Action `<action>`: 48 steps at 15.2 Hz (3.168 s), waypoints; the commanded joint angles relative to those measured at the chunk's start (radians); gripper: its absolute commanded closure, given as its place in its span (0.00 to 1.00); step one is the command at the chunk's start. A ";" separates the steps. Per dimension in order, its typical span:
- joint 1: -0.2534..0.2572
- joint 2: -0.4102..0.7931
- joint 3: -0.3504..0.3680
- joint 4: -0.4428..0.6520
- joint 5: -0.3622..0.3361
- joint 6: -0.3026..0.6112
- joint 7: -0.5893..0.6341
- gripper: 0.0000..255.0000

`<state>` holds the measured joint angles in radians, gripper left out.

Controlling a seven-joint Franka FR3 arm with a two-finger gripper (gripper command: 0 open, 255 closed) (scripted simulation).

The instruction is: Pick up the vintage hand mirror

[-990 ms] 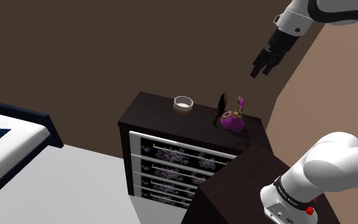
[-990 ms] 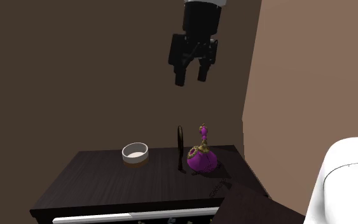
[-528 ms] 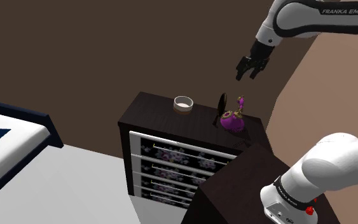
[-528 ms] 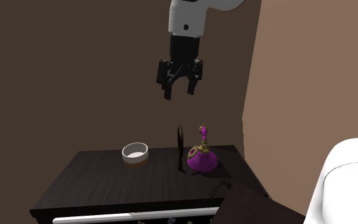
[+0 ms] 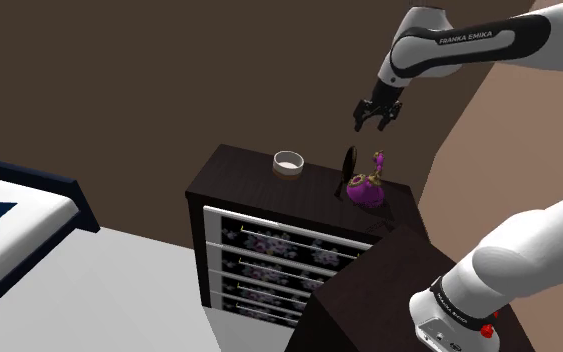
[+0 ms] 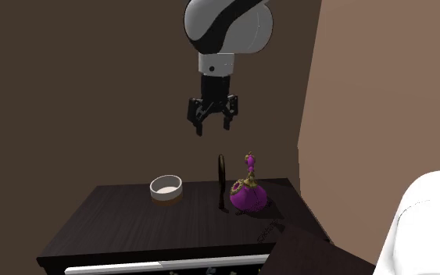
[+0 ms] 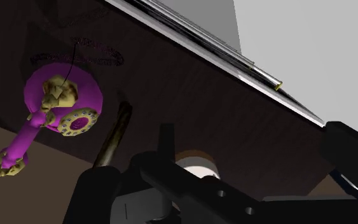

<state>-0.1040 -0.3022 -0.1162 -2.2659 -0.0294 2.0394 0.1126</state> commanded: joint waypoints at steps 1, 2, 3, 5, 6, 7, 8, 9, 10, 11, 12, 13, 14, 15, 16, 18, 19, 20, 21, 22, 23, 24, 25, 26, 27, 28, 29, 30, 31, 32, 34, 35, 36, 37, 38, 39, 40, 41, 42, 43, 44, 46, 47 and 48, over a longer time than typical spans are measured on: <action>-0.010 0.072 -0.007 0.031 -0.001 0.036 0.022 0.00; -0.015 0.107 -0.012 0.046 -0.001 0.053 0.031 0.00; -0.020 0.142 -0.018 0.063 0.000 0.068 0.039 0.00; -0.031 0.213 -0.028 0.099 0.003 0.097 0.055 0.00; -0.036 0.248 -0.033 0.118 0.005 0.110 0.063 0.00; -0.041 0.283 -0.039 0.138 0.007 0.122 0.070 0.00; -0.046 0.319 -0.045 0.159 0.010 0.133 0.077 0.00; -0.052 0.354 -0.050 0.181 0.014 0.143 0.084 0.00; -0.058 0.389 -0.055 0.204 0.018 0.152 0.091 0.00; -0.064 0.424 -0.061 0.227 0.022 0.160 0.097 0.00; -0.070 0.460 -0.066 0.252 0.027 0.167 0.103 0.00; -0.076 0.495 -0.071 0.277 0.032 0.174 0.109 0.00; -0.083 0.530 -0.076 0.303 0.038 0.179 0.115 0.00; -0.090 0.565 -0.080 0.330 0.044 0.184 0.121 0.00; -0.097 0.600 -0.085 0.358 0.050 0.187 0.127 0.00; -0.113 0.671 -0.093 0.416 0.063 0.192 0.138 0.00; -0.121 0.706 -0.097 0.447 0.070 0.193 0.144 0.00; -0.130 0.741 -0.100 0.478 0.077 0.193 0.150 0.00; -0.139 0.777 -0.104 0.510 0.084 0.192 0.156 0.00; -0.149 0.812 -0.107 0.544 0.090 0.190 0.162 0.00; -0.159 0.848 -0.110 0.578 0.097 0.187 0.168 0.00; -0.169 0.884 -0.113 0.614 0.104 0.184 0.175 0.00; -0.180 0.920 -0.116 0.651 0.111 0.179 0.182 0.00; -0.186 0.940 -0.117 0.672 0.114 0.176 0.186 0.00; -0.187 0.948 -0.116 0.670 0.116 0.185 0.185 0.00; -0.187 0.956 -0.115 0.669 0.117 0.194 0.185 0.00; -0.188 0.964 -0.113 0.667 0.119 0.204 0.185 0.00; -0.189 0.972 -0.112 0.666 0.120 0.213 0.184 0.00; -0.190 0.980 -0.111 0.666 0.122 0.222 0.184 0.00; -0.191 0.988 -0.110 0.665 0.123 0.231 0.184 0.00; -0.192 1.002 -0.107 0.664 0.126 0.244 0.183 0.00; -0.192 1.002 -0.107 0.665 0.126 0.244 0.183 0.00; -0.194 1.002 -0.107 0.664 0.126 0.245 0.182 1.00; -0.194 1.003 -0.107 0.665 0.126 0.245 0.182 1.00; -0.193 1.003 -0.107 0.665 0.126 0.245 0.182 1.00; -0.193 1.003 -0.107 0.665 0.126 0.245 0.182 1.00; -0.193 1.003 -0.107 0.665 0.126 0.245 0.182 1.00; -0.193 1.003 -0.107 0.665 0.126 0.245 0.182 1.00; -0.193 1.003 -0.107 0.665 0.126 0.245 0.182 1.00; -0.193 1.003 -0.107 0.665 0.126 0.245 0.182 1.00; -0.193 1.003 -0.107 0.665 0.126 0.245 0.182 1.00; -0.191 0.993 -0.109 0.665 0.124 0.235 0.183 1.00; -0.191 0.985 -0.110 0.665 0.123 0.227 0.184 1.00; -0.190 0.976 -0.111 0.666 0.121 0.218 0.184 1.00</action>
<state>-0.2945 0.6830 -0.2263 -1.5991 0.0932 2.2642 0.2967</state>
